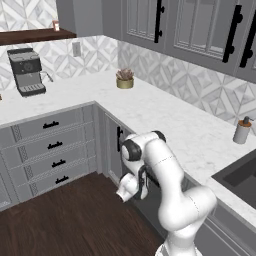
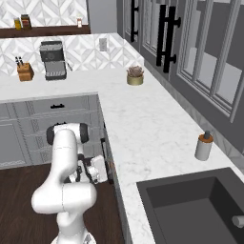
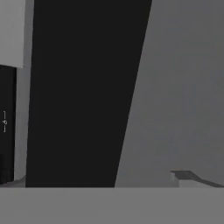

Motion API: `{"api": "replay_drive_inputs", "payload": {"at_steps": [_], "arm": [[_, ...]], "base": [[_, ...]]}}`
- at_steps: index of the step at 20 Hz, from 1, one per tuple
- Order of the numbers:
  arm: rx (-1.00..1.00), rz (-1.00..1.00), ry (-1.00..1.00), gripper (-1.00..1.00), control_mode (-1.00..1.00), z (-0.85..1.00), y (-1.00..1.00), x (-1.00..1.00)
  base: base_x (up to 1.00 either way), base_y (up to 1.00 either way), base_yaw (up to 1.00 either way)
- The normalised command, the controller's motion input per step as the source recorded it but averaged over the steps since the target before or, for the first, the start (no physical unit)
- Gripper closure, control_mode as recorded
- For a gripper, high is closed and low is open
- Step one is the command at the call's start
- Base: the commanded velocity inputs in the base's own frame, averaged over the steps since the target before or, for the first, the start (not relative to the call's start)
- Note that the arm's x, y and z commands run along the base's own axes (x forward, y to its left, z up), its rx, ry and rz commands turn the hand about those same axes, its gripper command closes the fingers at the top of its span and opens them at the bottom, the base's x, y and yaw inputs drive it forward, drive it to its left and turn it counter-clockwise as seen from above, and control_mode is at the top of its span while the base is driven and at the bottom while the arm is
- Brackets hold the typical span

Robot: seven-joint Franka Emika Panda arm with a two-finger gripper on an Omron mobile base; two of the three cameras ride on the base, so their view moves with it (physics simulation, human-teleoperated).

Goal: Pick up the cup and bowl from the counter, place them in the dishwasher, and close the dishwasher door.

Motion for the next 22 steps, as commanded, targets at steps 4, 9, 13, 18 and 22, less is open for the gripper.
{"api": "replay_drive_inputs", "payload": {"at_steps": [4,9,13,18,22], "arm": [[0.07,0.08,0.00,-1.00,-1.00,-0.63,-1.00,0.28],[0.07,0.09,0.00,-1.00,-1.00,-0.66,-1.00,0.34],[0.09,0.10,0.00,-1.00,-1.00,-0.69,-1.00,0.34],[0.09,0.07,0.06,-1.00,-1.00,-0.44,-1.00,0.47],[0.11,0.00,0.09,-1.00,-1.00,-0.19,-1.00,0.69]], "base": [[0.00,0.00,0.00],[0.00,0.00,0.00],[0.00,0.00,0.00],[0.00,0.00,0.00],[0.00,0.00,0.00]]}}
